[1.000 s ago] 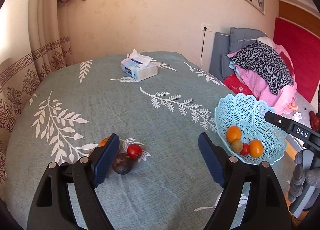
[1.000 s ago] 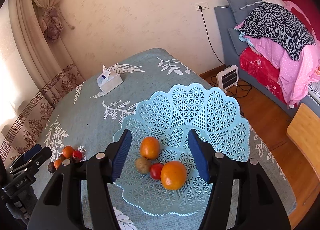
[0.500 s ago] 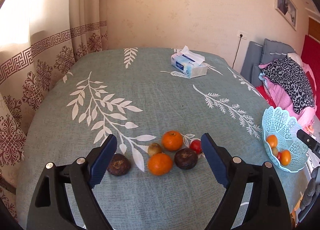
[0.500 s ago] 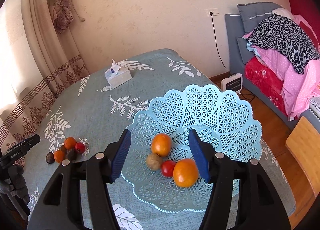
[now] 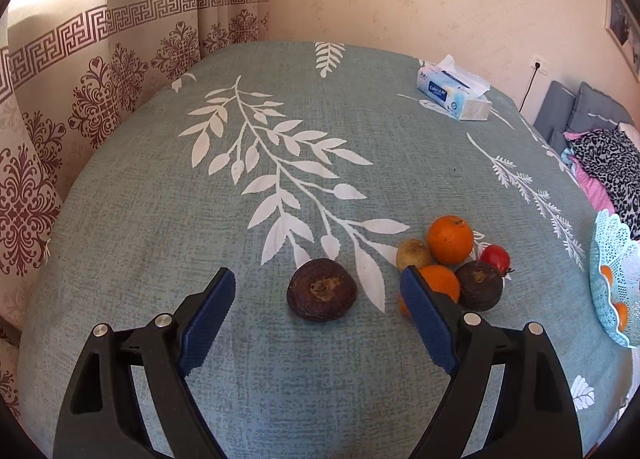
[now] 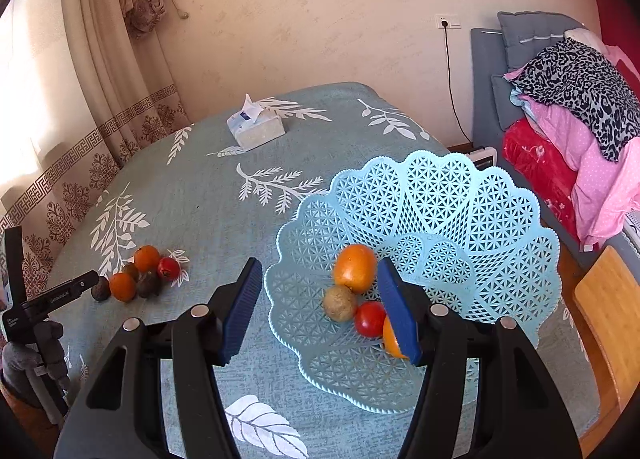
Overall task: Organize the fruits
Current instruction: 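Move the left tool to the dark round avocado and close on it, then grasp a second dark avocado with the right tool while the left tool lifts its avocado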
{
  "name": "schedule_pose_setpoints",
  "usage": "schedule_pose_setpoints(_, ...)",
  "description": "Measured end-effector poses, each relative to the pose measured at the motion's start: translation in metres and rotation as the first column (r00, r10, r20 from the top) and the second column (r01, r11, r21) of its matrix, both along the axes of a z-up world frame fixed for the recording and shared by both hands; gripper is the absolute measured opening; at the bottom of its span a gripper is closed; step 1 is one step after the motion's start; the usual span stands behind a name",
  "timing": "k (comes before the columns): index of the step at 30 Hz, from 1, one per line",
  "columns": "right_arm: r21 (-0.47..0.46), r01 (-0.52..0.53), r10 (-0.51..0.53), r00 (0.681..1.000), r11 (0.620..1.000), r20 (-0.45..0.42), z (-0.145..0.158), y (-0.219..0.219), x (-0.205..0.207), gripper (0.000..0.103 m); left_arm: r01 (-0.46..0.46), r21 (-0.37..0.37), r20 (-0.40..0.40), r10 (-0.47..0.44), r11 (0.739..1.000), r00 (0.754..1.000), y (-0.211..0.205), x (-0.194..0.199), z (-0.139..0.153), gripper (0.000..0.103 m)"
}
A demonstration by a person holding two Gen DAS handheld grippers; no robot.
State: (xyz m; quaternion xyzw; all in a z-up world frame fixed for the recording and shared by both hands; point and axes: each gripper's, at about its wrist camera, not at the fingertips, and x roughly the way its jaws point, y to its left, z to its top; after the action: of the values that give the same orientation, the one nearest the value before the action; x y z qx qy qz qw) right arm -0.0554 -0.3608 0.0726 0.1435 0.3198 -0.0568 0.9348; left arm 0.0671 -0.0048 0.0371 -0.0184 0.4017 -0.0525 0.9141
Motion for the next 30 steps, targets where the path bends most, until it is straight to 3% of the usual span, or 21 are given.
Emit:
schedule_pose_setpoints(5, -0.01, -0.031, 0.031, 0.999, 0.999, -0.017, -0.005, 0.012, 0.004, 0.061, -0.005, 0.002, -0.031, 0.005, 1.0, 1.0, 0.001, 0.011, -0.016, 0.079)
schedule_pose_setpoints(10, -0.015, -0.061, 0.061, 0.998, 0.998, -0.035, -0.01, 0.025, 0.009, 0.061, -0.014, -0.014, -0.061, 0.013, 1.0, 0.998, 0.004, 0.018, -0.023, 0.058)
schedule_pose_setpoints(12, -0.017, -0.075, 0.074, 0.996, 0.997, -0.041, -0.011, 0.031, 0.011, 0.061, 0.02, -0.03, -0.055, -0.021, 0.999, 0.998, 0.001, 0.016, -0.021, 0.044)
schedule_pose_setpoints(13, -0.018, -0.084, 0.083, 0.996, 0.996, -0.044, -0.012, 0.034, 0.012, 0.061, 0.029, -0.027, -0.051, -0.031, 0.999, 0.998, 0.0, 0.014, -0.02, 0.042)
schedule_pose_setpoints(19, -0.018, -0.185, 0.183, 0.981, 0.983, -0.067, -0.017, 0.069, 0.025, 0.061, 0.032, -0.042, -0.014, -0.033, 0.999, 0.999, 0.004, 0.005, -0.005, 0.042)
schedule_pose_setpoints(23, 0.033, -0.274, 0.276, 0.957, 0.961, -0.092, -0.021, 0.1, 0.043, 0.062, 0.016, -0.031, 0.041, -0.014, 0.999, 0.999, 0.009, -0.004, 0.014, 0.042)
schedule_pose_setpoints(30, 0.011, -0.379, 0.378, 0.919, 0.925, -0.114, -0.028, 0.154, 0.072, 0.062, -0.008, -0.052, 0.11, 0.014, 0.999, 0.994, 0.023, -0.017, 0.039, 0.042)
